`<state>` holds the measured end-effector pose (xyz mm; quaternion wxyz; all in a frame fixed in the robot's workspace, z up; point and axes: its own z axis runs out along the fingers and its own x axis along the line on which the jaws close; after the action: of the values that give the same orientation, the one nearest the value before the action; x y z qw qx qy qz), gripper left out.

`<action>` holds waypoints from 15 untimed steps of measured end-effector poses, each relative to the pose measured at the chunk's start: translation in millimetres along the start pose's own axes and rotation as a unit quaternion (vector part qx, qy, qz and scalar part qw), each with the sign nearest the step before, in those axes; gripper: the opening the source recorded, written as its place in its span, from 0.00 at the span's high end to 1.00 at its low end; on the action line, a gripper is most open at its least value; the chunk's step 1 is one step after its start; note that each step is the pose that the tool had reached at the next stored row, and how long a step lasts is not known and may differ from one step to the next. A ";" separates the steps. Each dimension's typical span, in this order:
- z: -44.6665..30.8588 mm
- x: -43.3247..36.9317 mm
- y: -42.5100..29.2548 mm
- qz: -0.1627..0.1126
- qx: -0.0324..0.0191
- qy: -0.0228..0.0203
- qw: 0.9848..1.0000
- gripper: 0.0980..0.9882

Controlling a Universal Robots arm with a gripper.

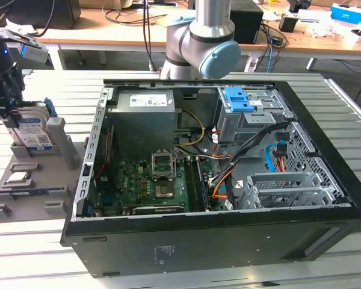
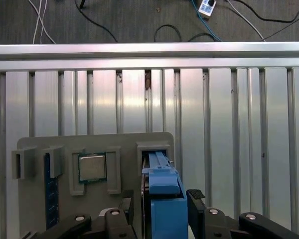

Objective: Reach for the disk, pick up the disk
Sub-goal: 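Pick up the disk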

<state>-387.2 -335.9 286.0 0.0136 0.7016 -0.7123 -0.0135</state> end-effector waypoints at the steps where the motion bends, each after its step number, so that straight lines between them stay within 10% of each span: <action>1: 0.0 0.0 0.0 0.000 0.000 0.000 1.000 0.59; 15: 0.0 0.0 0.0 0.000 0.000 0.000 1.000 0.70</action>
<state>-387.2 -335.9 286.0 0.0136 0.7018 -0.7121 -0.0134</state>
